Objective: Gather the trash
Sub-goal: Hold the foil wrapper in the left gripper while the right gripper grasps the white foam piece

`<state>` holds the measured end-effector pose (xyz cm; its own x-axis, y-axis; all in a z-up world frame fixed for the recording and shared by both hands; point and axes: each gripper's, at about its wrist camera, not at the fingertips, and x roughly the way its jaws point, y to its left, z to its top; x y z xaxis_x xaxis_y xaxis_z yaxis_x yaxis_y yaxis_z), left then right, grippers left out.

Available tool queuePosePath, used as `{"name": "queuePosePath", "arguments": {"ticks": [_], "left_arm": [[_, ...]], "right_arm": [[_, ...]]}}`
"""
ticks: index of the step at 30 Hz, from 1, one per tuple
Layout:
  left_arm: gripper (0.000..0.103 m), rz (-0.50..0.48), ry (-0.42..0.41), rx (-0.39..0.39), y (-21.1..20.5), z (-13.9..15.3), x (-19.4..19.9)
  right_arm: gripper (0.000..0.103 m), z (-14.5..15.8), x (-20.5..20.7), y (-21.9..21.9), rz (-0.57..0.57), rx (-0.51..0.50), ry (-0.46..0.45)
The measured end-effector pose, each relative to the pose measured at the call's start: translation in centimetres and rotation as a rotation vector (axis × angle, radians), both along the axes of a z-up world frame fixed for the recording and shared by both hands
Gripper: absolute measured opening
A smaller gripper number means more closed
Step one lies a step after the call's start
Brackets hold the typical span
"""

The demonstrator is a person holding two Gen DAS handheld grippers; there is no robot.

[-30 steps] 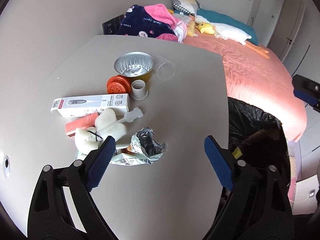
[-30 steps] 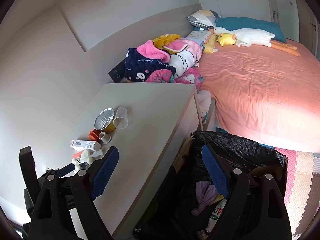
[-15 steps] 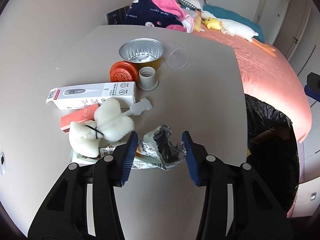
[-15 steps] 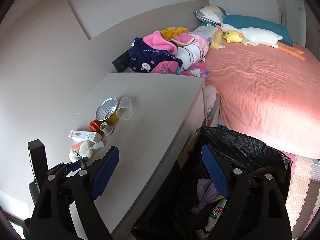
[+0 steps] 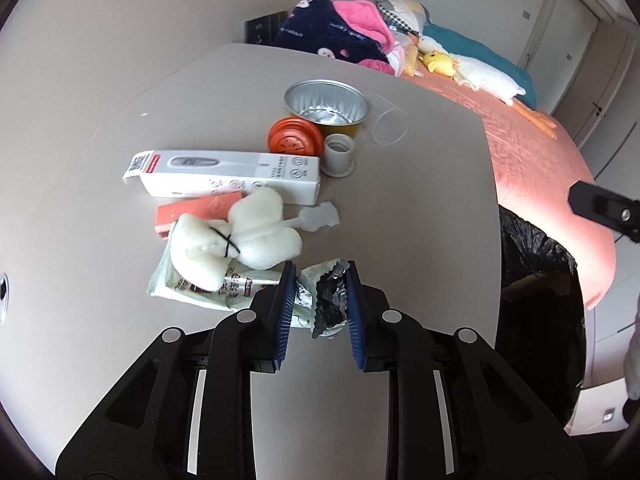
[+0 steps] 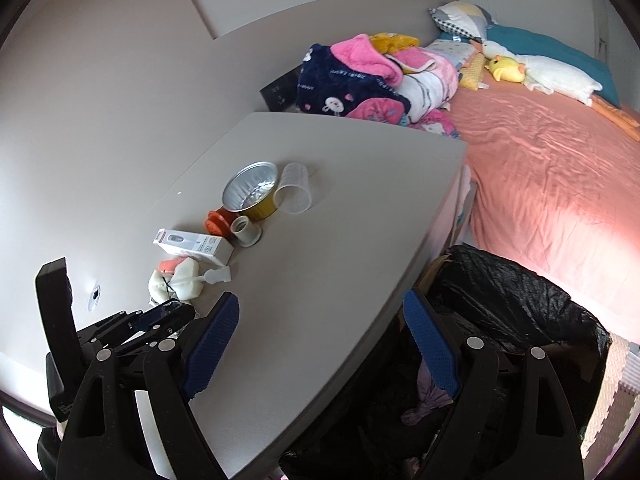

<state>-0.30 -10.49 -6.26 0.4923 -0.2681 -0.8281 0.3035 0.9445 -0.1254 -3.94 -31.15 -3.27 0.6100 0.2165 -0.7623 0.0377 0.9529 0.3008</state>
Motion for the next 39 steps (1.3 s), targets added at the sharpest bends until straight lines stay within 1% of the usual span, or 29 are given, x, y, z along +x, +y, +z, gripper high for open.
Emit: {"name": "queuePosePath", "arguments": {"ticks": [4,8,16,28,39], "left_arm": [[0.024,0.033,0.000,-0.025,1.6,0.8,-0.4],[0.024,0.061,0.013,-0.050,3.5,1.0,-1.0],[0.024,0.125,0.033,-0.045,7.0,0.5,-2.1],[0.023,0.205,0.008,-0.066,11.5,1.5,-2.8],[0.023,0.293,-0.010,-0.075,15.5,2.4,-2.5]], "right_arm": [[0.085,-0.4,0.9,1.9,0.051,0.005,0.011],[0.085,-0.8,1.7,3.9,0.104,0.010,0.019],[0.085,-1.4,3.0,8.2,0.201,0.014,0.034],[0.085,-2.0,5.2,14.1,0.318,-0.010,0.053],[0.085,-4.1,8.1,18.5,0.420,-0.058,0.099]]}}
